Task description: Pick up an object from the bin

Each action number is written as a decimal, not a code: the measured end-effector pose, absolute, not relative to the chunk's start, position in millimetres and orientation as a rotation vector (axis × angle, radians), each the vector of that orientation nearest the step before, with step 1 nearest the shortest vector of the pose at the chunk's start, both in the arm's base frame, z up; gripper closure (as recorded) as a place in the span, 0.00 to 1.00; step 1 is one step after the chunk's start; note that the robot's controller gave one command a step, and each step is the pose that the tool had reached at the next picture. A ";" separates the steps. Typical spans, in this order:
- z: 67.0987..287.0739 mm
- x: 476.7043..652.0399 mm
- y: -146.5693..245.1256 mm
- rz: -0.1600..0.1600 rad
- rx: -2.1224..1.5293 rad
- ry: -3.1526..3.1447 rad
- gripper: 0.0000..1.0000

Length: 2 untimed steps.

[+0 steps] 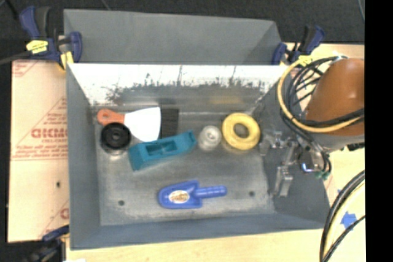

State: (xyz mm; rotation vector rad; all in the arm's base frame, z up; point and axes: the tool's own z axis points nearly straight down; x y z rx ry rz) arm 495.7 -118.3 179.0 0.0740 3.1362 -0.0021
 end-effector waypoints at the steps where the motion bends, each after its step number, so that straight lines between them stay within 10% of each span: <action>1: 147.1 488.4 -107.7 -0.001 0.064 3.144 0.00; 2: 116.1 483.7 -79.5 -0.005 0.061 3.131 0.00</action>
Offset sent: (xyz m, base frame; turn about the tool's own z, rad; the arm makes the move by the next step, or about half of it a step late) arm -0.0178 0.0549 -0.0850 -0.0107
